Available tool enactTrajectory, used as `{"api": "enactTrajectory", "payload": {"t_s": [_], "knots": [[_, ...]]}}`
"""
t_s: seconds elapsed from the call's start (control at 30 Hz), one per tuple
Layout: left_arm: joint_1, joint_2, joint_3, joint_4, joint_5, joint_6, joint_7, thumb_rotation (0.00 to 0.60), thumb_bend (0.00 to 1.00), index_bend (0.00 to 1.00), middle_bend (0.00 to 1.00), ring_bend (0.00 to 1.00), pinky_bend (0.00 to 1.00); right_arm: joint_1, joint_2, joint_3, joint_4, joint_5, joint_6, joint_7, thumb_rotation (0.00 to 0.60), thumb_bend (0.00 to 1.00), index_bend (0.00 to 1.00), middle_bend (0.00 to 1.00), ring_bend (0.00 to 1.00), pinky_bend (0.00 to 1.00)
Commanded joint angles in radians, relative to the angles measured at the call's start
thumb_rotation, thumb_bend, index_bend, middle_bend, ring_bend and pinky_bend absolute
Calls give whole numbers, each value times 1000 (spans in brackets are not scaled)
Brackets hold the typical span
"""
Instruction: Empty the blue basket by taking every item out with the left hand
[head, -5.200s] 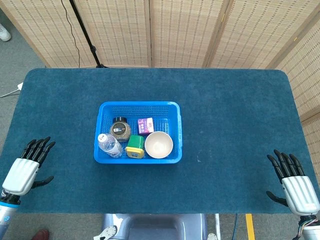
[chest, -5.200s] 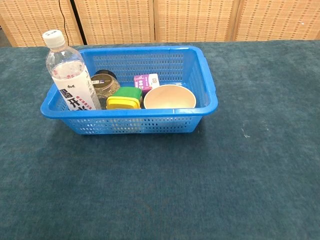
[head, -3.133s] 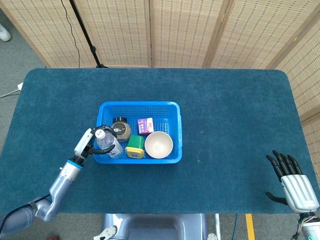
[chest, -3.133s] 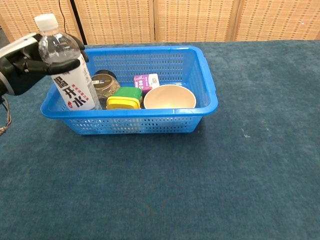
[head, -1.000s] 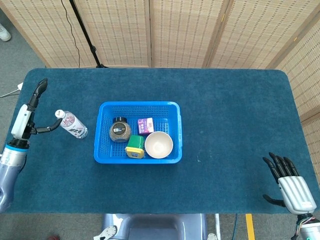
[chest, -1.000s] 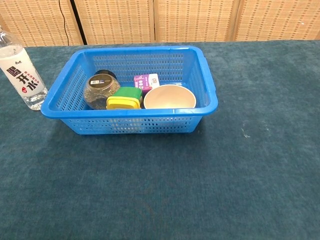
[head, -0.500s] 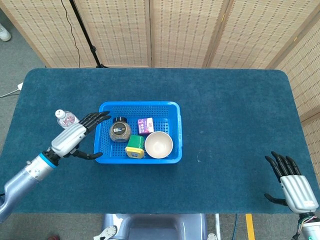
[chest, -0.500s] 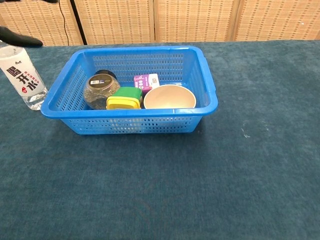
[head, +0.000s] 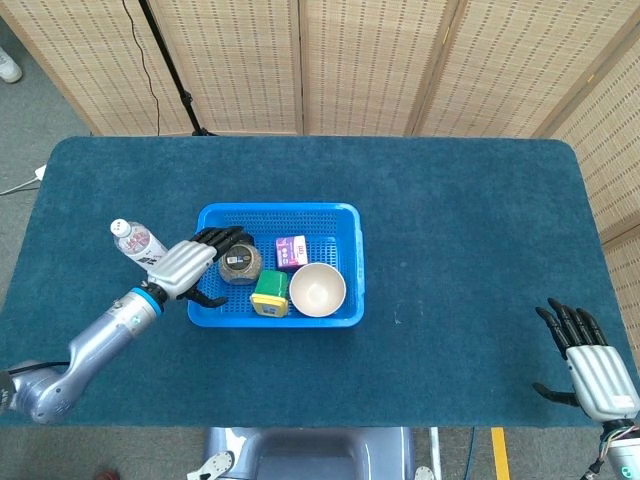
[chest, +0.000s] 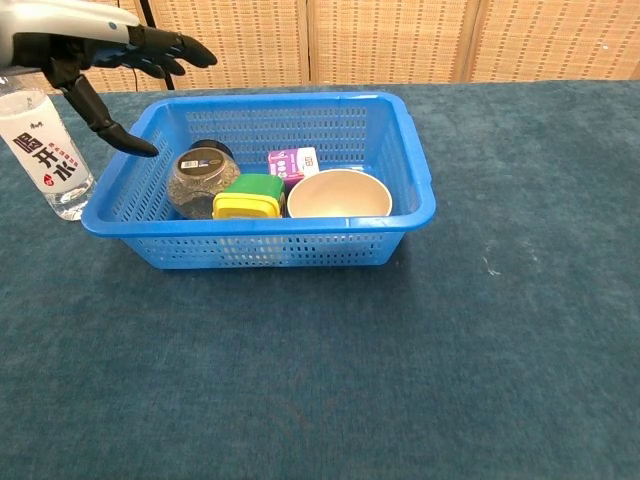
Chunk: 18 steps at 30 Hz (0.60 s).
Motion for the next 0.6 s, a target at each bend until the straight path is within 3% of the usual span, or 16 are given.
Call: {"api": "enactTrajectory", "payload": {"t_s": [0.03, 0.3, 0.6], "knots": [[-60, -62, 14, 43, -99, -33, 99, 600, 199, 0, 0, 0, 0, 3, -1, 1, 4, 9, -10, 2, 600, 0, 0, 0, 0, 0], [-156, -179, 60, 124, -320, -28, 275, 600, 126, 0, 0, 0, 0, 15, -6, 12, 12, 41, -37, 2, 600, 0, 0, 0, 0, 0], [-204, -230, 66, 161, -409, -54, 307, 600, 116, 0, 0, 0, 0, 22, -10, 20, 20, 66, -56, 0, 600, 0, 0, 0, 0, 0]]}}
